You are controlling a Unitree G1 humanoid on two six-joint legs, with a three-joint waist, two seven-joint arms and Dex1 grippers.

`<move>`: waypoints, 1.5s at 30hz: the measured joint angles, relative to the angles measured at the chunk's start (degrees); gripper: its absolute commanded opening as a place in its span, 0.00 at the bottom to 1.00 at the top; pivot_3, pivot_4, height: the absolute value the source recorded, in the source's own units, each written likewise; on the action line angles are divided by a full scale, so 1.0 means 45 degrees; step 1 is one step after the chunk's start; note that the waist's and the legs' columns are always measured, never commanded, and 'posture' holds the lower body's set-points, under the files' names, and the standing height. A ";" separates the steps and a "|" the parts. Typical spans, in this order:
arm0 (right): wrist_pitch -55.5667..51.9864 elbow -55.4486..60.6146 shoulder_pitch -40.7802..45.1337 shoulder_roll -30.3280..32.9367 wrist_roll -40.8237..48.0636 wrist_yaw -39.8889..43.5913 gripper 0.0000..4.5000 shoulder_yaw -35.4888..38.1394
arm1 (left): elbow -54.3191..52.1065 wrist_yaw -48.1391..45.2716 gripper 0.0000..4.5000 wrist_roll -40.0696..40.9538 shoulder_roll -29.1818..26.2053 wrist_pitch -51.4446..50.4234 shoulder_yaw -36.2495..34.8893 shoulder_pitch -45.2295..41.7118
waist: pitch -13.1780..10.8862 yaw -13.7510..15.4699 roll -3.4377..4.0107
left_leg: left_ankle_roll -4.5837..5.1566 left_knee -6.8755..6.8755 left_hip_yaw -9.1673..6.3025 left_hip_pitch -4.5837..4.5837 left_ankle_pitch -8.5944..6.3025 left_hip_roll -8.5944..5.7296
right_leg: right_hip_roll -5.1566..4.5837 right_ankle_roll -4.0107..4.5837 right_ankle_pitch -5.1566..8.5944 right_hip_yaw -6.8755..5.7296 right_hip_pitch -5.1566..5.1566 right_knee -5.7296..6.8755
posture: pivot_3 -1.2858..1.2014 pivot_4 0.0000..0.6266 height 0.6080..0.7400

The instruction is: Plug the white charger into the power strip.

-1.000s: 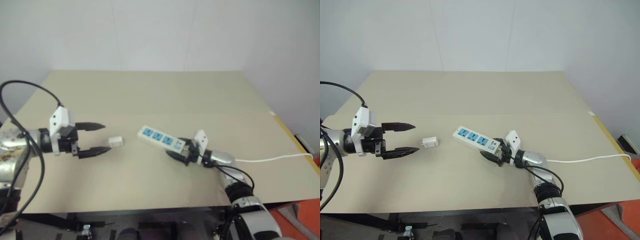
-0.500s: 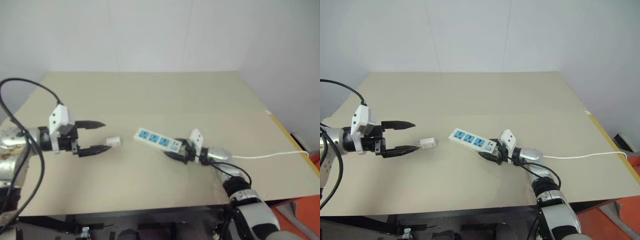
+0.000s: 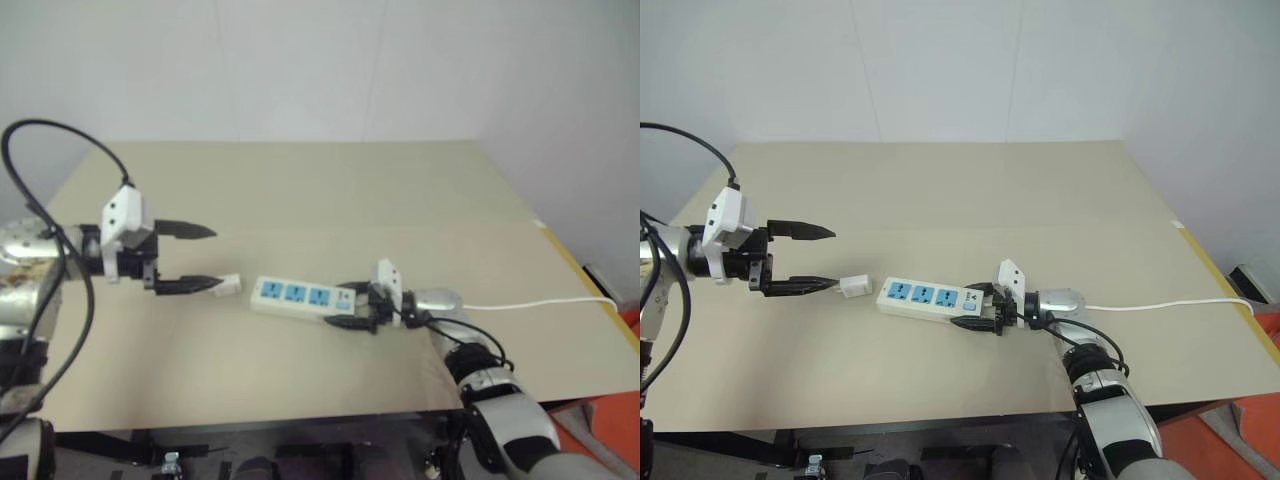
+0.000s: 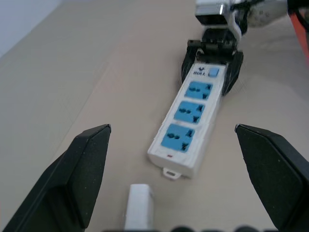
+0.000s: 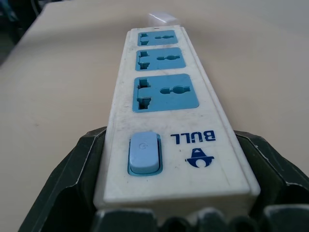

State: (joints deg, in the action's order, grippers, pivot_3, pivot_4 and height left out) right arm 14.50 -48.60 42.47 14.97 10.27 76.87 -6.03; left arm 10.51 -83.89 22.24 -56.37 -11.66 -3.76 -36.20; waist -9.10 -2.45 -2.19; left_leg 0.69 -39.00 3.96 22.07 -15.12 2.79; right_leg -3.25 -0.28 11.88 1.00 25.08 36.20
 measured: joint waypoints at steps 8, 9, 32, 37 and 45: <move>0.1209 -0.1688 0.0530 -0.0206 -0.0354 0.1350 0.76 -0.0250 | 0.2842 -0.1781 1.00 -0.2799 0.0097 0.2317 0.3199 -0.3161 | -0.0001 0.0032 0.0000 | 0.0000 -0.0024 0.0004 0.0031 0.0001 -0.0010 | -0.0005 -0.0002 -0.0001 -0.0006 0.0013 0.0004 | 0.52 0.24 1.00; 0.1319 -0.1775 0.0590 -0.0226 -0.0396 0.1363 0.76 -0.0252 | 0.2988 -0.1810 1.00 -0.2981 0.0122 0.2396 0.3432 -0.3424 | -0.0001 0.0020 0.0000 | 0.0000 -0.0023 0.0003 0.0028 0.0001 -0.0010 | -0.0004 -0.0002 -0.0001 -0.0004 0.0014 0.0006 | 0.52 0.24 1.00; 0.1627 -0.1634 0.0390 -0.0184 -0.0608 0.1093 0.76 -0.0177 | 0.8543 -0.1875 1.00 -0.7823 0.3669 -0.1455 1.3266 -1.1200 | -0.0004 0.0027 -0.0004 | 0.0000 -0.0037 -0.0031 0.0041 0.0001 -0.0021 | -0.0004 -0.0016 0.0006 0.0001 0.0017 0.0025 | 0.52 0.24 1.00; 0.1447 -0.1445 0.0340 -0.0156 -0.0608 0.1059 0.76 -0.0201 | 0.8805 -0.1877 1.00 -0.7778 0.4144 -0.1862 1.3915 -1.1281 | -0.0006 0.0028 -0.0005 | 0.0000 -0.0037 -0.0032 0.0046 0.0002 -0.0022 | -0.0005 -0.0016 0.0006 0.0002 0.0023 0.0027 | 0.52 0.24 1.00; 0.1180 -0.1103 0.0192 -0.0060 -0.0605 0.1018 0.76 -0.0209 | 0.8769 -0.1878 1.00 -0.7648 0.4253 -0.2462 1.4797 -1.1053 | -0.0007 0.0037 -0.0005 | 0.0000 -0.0040 -0.0037 0.0049 0.0002 -0.0025 | -0.0007 -0.0017 0.0006 0.0001 0.0023 0.0026 | 0.52 0.24 1.00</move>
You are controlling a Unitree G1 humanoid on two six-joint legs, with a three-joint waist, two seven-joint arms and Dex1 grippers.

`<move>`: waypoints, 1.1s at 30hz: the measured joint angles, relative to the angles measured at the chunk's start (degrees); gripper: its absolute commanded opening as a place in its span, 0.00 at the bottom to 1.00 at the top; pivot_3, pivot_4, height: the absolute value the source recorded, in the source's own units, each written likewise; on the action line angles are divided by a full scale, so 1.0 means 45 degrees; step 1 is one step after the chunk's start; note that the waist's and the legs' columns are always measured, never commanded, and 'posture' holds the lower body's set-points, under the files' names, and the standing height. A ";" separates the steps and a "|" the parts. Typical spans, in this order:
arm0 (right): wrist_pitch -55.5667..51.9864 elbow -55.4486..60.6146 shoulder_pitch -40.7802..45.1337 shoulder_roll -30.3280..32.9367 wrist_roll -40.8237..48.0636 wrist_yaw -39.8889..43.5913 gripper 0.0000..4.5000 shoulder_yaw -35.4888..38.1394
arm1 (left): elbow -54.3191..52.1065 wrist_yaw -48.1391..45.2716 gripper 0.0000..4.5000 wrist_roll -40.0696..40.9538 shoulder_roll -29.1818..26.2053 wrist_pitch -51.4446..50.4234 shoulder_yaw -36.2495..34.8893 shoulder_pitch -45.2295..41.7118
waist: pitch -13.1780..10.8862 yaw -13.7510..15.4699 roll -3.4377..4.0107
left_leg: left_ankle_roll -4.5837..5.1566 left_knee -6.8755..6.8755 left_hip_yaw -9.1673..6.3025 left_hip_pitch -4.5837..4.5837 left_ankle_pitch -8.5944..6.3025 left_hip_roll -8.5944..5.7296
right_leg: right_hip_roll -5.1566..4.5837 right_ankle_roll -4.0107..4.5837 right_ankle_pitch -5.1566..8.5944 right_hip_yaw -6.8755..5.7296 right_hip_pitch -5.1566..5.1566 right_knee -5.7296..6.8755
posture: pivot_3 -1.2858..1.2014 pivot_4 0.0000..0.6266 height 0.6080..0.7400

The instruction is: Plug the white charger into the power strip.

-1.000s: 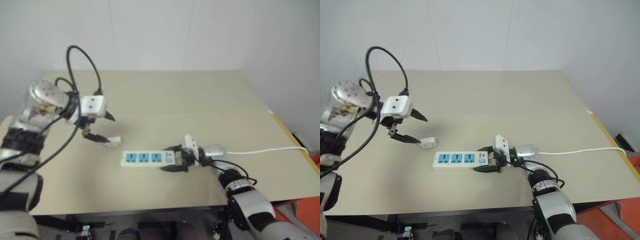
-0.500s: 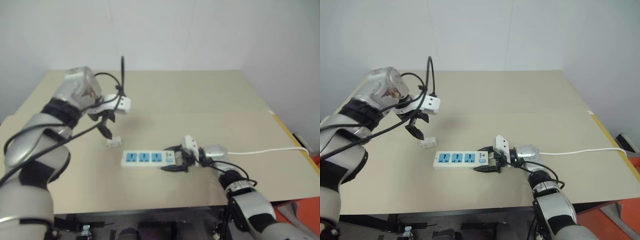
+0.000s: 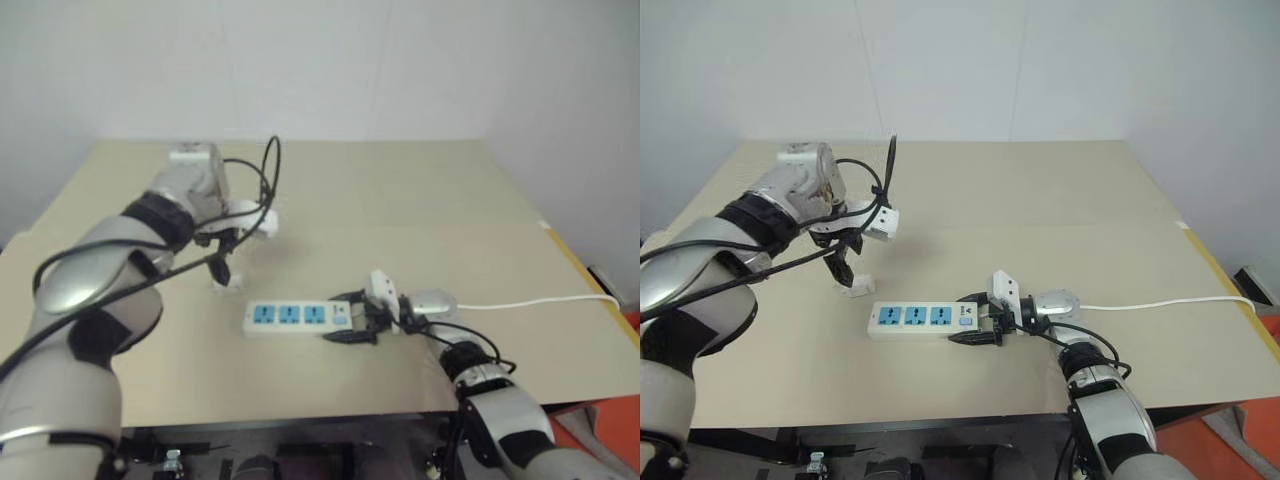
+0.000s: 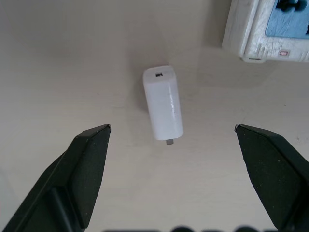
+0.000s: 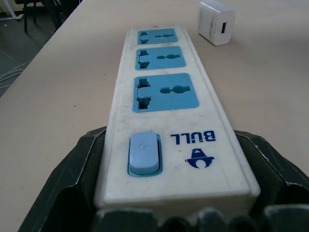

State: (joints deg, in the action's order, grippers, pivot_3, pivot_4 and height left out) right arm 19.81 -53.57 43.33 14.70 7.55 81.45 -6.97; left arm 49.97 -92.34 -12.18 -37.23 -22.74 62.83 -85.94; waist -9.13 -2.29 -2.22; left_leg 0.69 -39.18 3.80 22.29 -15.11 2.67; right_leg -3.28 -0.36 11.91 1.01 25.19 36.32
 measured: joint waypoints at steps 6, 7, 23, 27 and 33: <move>-0.0145 0.0320 -0.0187 0.0060 0.0024 -0.0079 0.76 0.0001 | 0.0217 -0.0001 1.00 -0.0470 0.0390 -0.0304 0.0063 0.0341 | 0.0000 0.0047 -0.0001 | 0.0000 -0.0005 0.0000 0.0001 0.0000 -0.0003 | -0.0001 0.0000 0.0000 -0.0001 -0.0001 0.0001 | 0.52 0.24 1.00; -0.0175 0.0362 -0.0206 0.0062 0.0024 -0.0090 0.76 0.0001 | 0.0341 -0.0002 1.00 -0.0560 0.0518 -0.0316 0.0055 0.0405 | 0.0000 0.0047 -0.0001 | 0.0000 -0.0005 -0.0001 0.0001 0.0000 -0.0004 | -0.0001 0.0000 0.0000 -0.0001 -0.0001 0.0000 | 0.52 0.24 1.00; -0.0598 0.0881 -0.0444 0.0094 0.0048 -0.0205 0.76 -0.0034 | 0.2529 0.0666 1.00 -0.2695 0.2666 -0.0579 -0.1713 0.1199 | -0.0002 0.0034 -0.0003 | 0.0001 -0.0005 -0.0006 0.0007 -0.0001 -0.0010 | -0.0003 0.0000 -0.0001 -0.0003 -0.0001 -0.0007 | 0.52 0.24 1.00; -0.0636 0.0956 -0.0499 0.0108 0.0080 -0.0310 0.76 -0.0048 | 0.2803 0.1058 0.87 -0.3145 0.2830 -0.0561 -0.2091 0.1286 | -0.0002 0.0037 -0.0004 | 0.0001 -0.0006 -0.0008 0.0006 -0.0001 -0.0012 | -0.0006 -0.0001 -0.0002 -0.0003 -0.0003 -0.0003 | 0.52 0.24 1.00; -0.0668 0.1037 -0.0549 0.0107 0.0111 -0.0375 0.76 -0.0074 | 0.3201 0.1864 0.46 -0.3744 0.3034 -0.0497 -0.2570 0.1529 | -0.0001 0.0028 -0.0004 | 0.0001 -0.0006 -0.0010 0.0006 0.0000 -0.0012 | -0.0006 -0.0002 -0.0003 -0.0004 -0.0003 -0.0002 | 0.52 0.24 1.00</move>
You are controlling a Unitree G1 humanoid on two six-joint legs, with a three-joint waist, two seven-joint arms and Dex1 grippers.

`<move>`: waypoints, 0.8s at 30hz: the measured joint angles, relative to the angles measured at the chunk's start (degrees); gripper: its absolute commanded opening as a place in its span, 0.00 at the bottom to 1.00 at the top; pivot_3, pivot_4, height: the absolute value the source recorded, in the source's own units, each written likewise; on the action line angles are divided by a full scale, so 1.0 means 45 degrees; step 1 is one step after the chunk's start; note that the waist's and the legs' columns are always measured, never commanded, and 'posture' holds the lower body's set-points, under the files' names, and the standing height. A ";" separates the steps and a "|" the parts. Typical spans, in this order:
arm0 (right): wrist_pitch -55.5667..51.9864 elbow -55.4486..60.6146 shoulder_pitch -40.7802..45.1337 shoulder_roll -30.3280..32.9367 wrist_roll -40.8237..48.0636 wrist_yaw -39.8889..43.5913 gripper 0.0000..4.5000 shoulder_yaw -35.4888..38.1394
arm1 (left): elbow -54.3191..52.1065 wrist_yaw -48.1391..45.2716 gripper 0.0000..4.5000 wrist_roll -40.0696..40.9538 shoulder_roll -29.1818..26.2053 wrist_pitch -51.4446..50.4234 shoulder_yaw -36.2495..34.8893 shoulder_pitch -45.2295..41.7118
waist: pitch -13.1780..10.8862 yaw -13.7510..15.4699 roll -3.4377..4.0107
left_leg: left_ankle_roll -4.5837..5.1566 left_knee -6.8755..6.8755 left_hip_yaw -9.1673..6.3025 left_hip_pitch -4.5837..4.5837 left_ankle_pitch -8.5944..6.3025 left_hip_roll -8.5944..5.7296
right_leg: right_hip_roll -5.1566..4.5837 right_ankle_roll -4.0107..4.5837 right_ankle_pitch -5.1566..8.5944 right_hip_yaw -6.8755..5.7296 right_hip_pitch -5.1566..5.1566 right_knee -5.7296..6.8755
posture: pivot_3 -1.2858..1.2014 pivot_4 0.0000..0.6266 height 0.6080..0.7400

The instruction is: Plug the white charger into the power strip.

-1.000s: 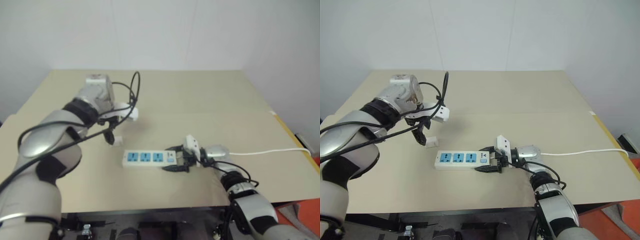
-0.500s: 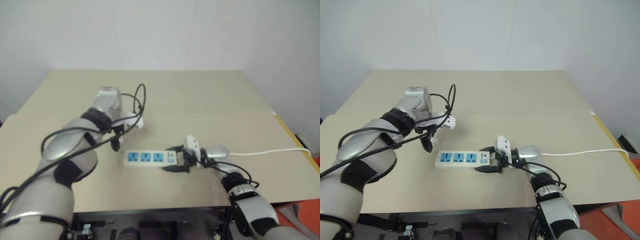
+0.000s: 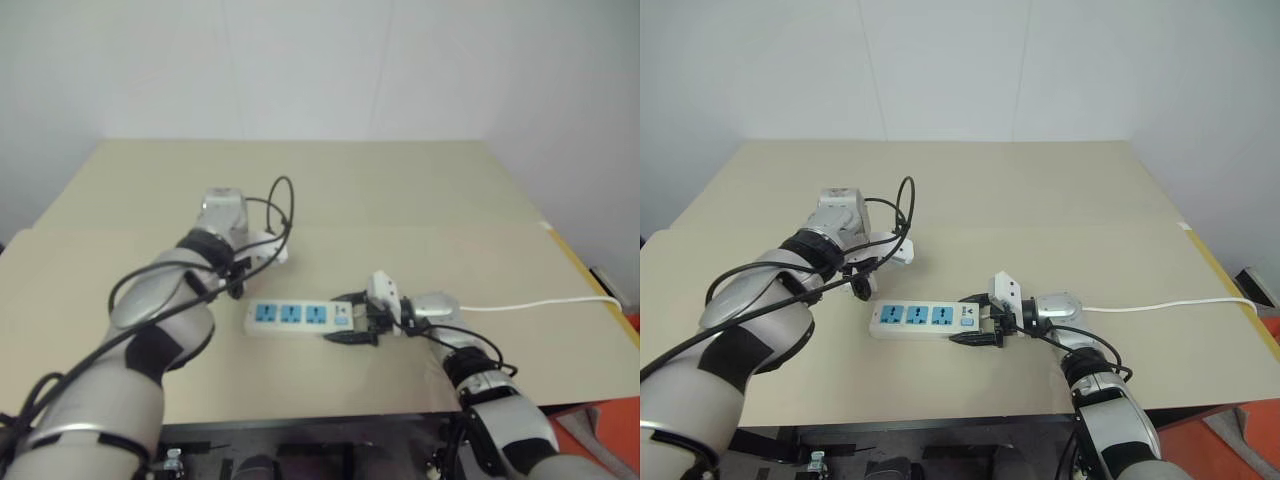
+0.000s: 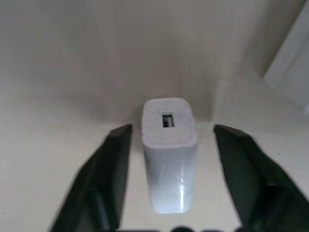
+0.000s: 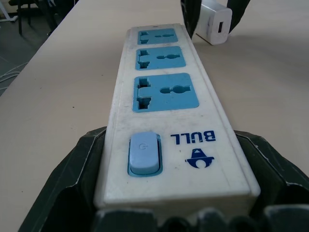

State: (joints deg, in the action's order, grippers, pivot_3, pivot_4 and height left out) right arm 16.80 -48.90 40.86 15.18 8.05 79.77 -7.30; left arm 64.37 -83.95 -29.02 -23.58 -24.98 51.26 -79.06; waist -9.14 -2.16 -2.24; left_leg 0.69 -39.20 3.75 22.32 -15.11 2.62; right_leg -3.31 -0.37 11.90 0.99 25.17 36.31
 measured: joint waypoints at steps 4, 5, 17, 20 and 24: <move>-0.0006 0.0008 -0.0008 0.0000 0.0006 -0.0011 0.76 -0.0001 | 0.0083 0.0135 0.22 -0.0186 0.0041 0.0058 -0.0323 0.0012 | 0.0000 -0.0001 0.0000 | 0.0000 0.0000 0.0000 -0.0001 0.0000 0.0000 | 0.0000 0.0000 0.0000 -0.0001 0.0000 0.0001 | 0.52 0.24 1.00; -0.0005 0.0008 -0.0009 0.0000 0.0007 -0.0012 0.76 -0.0001 | 0.0083 0.0164 0.22 -0.0239 0.0053 0.0067 -0.0367 0.0015 | 0.0000 -0.0001 0.0000 | 0.0000 0.0000 0.0000 -0.0001 0.0000 0.0000 | 0.0000 0.0000 0.0000 -0.0001 0.0000 0.0000 | 0.52 0.24 1.00; 0.0003 0.0003 -0.0013 -0.0086 0.0008 -0.0061 0.76 -0.0038 | -0.2197 0.2144 0.22 0.2957 -0.0717 0.1935 -0.6063 0.0658 | 0.0001 -0.0033 0.0003 | 0.0000 0.0000 -0.0025 -0.0013 0.0000 0.0006 | -0.0022 0.0000 -0.0005 -0.0001 -0.0003 0.0017 | 0.52 0.24 1.00; 0.0031 -0.0021 -0.0020 -0.0151 0.0005 -0.0211 0.76 -0.0032 | -0.3643 0.3221 0.22 0.5198 -0.0737 0.3750 -0.8847 0.2317 | 0.0003 -0.0059 0.0006 | 0.0000 -0.0007 -0.0056 -0.0039 -0.0001 0.0008 | -0.0035 -0.0001 -0.0011 0.0016 -0.0005 0.0132 | 0.52 0.24 1.00; 0.0114 -0.0091 -0.0033 -0.0222 0.0002 -0.0287 0.76 -0.0025 | -0.4930 0.2299 0.22 0.7825 -0.0575 0.3505 -1.0630 0.3568 | 0.0002 -0.0074 0.0004 | -0.0001 -0.0035 -0.0020 -0.0021 0.0000 0.0006 | -0.0022 0.0002 -0.0012 -0.0003 -0.0004 0.0158 | 0.52 0.24 1.00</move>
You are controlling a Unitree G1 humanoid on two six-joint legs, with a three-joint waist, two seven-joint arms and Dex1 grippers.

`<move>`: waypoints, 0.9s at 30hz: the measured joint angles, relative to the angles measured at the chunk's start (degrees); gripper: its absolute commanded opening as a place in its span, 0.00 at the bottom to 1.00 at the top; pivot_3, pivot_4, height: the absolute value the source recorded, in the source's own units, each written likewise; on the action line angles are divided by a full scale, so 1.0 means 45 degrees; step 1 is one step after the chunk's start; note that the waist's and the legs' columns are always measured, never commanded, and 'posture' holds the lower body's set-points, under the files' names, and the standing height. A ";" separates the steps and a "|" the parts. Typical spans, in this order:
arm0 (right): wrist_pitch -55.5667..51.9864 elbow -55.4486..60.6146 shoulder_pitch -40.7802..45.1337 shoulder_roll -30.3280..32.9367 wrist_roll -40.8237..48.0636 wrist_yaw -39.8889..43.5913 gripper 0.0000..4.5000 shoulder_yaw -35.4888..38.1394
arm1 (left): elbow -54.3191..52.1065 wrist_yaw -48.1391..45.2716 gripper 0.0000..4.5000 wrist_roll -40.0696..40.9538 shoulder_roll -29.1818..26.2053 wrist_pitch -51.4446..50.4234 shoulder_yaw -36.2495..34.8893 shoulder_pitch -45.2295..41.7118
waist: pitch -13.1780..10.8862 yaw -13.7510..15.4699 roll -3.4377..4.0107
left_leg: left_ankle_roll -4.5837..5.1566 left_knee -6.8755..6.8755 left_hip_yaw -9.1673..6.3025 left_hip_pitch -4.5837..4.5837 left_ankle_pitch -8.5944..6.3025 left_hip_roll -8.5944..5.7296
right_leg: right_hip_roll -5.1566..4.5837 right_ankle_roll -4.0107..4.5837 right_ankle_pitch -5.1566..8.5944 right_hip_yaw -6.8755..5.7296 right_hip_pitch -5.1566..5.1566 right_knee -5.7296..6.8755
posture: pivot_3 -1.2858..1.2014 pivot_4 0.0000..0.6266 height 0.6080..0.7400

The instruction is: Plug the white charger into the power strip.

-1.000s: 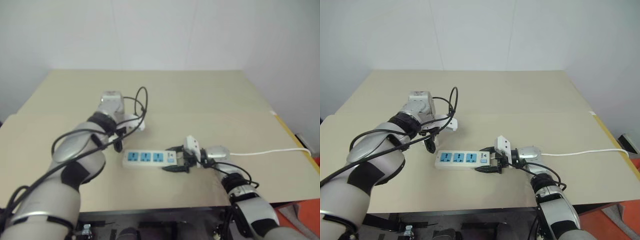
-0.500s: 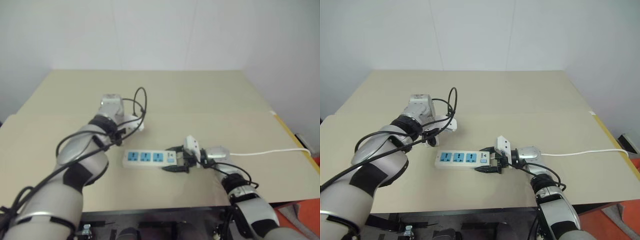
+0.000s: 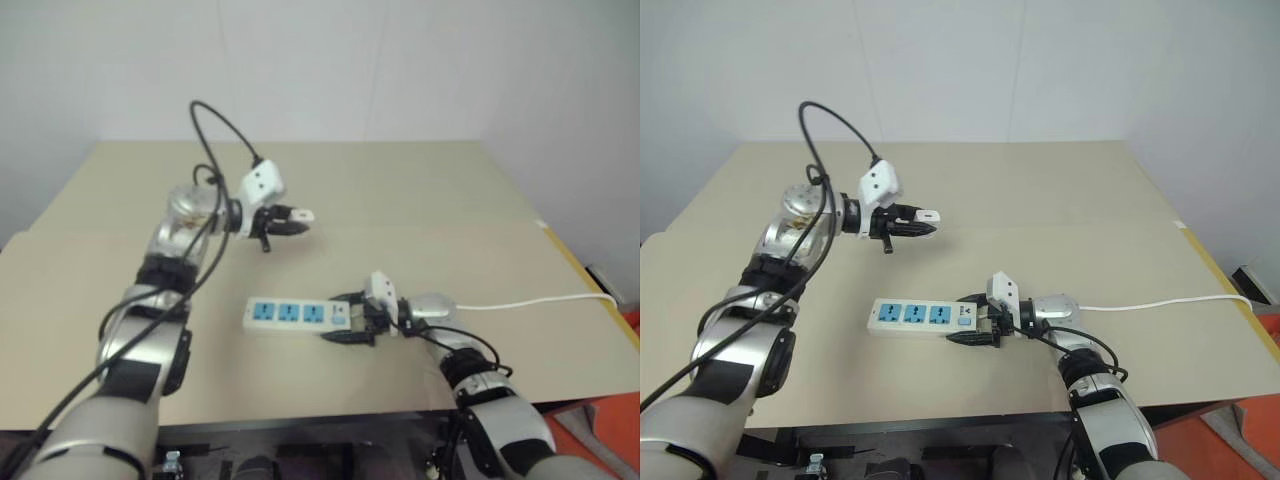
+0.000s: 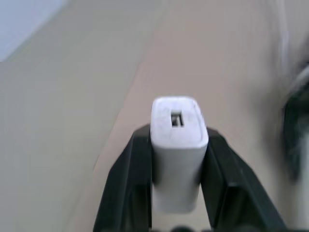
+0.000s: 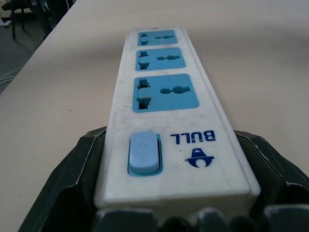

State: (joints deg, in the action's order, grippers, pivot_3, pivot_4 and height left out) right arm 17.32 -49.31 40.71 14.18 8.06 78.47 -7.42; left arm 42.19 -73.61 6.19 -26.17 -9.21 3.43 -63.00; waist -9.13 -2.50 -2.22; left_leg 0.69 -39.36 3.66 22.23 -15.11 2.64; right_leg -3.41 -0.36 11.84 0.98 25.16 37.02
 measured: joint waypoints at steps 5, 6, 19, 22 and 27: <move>0.0046 -0.0161 0.0026 -0.0081 -0.0005 -0.0010 0.76 0.0000 | -0.2877 -0.1208 0.22 0.1927 0.0049 -0.0366 -0.0842 0.1274 | 0.0010 -0.0031 0.0014 | 0.0000 0.0000 0.0011 -0.0039 0.0000 0.0003 | 0.0006 -0.0002 0.0003 0.0010 -0.0036 -0.0012 | 0.52 0.24 1.00; 0.0047 -0.0182 0.0041 -0.0107 -0.0008 -0.0012 0.76 -0.0004 | -0.3399 -0.1429 0.22 0.2441 0.0258 -0.0329 -0.0995 0.1885 | 0.0011 -0.0042 0.0015 | 0.0000 -0.0001 0.0014 -0.0044 0.0000 0.0005 | 0.0006 -0.0002 0.0003 0.0011 -0.0039 -0.0011 | 0.52 0.24 1.00; -0.0079 -0.0234 0.0084 -0.0064 0.0008 0.0173 0.76 -0.0005 | -0.5321 -0.4053 0.22 0.3627 -0.0015 0.0398 0.0241 0.4789 | 0.0012 -0.0003 0.0016 | -0.0005 -0.0002 0.0015 -0.0043 0.0003 0.0005 | 0.0019 0.0002 0.0005 0.0009 -0.0038 -0.0060 | 0.52 0.24 1.00; -0.0112 -0.0234 0.0109 -0.0062 0.0009 0.0336 0.76 -0.0031 | -0.5322 -0.4015 0.22 0.3653 -0.0016 0.0381 0.0241 0.4695 | 0.0013 -0.0011 0.0016 | -0.0005 -0.0001 0.0015 -0.0047 0.0003 0.0004 | 0.0017 0.0002 0.0005 0.0011 -0.0039 -0.0063 | 0.52 0.24 1.00; -0.0116 -0.0234 0.0120 -0.0063 0.0009 0.0505 0.76 -0.0053 | -0.5322 -0.3988 0.22 0.3654 -0.0018 0.0388 0.0241 0.4711 | 0.0013 -0.0018 0.0016 | -0.0005 -0.0001 0.0014 -0.0046 0.0003 0.0005 | 0.0019 0.0002 0.0005 0.0011 -0.0039 -0.0063 | 0.52 0.24 1.00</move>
State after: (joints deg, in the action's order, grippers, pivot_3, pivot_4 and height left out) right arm 16.79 -50.36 41.26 13.90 8.10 80.75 -7.65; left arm 18.24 -91.55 22.63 -26.25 -7.46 4.51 -41.80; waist -9.07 -2.58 -2.14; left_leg 0.66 -39.37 3.73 22.02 -15.10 2.67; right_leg -3.32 -0.35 11.87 1.03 24.98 36.74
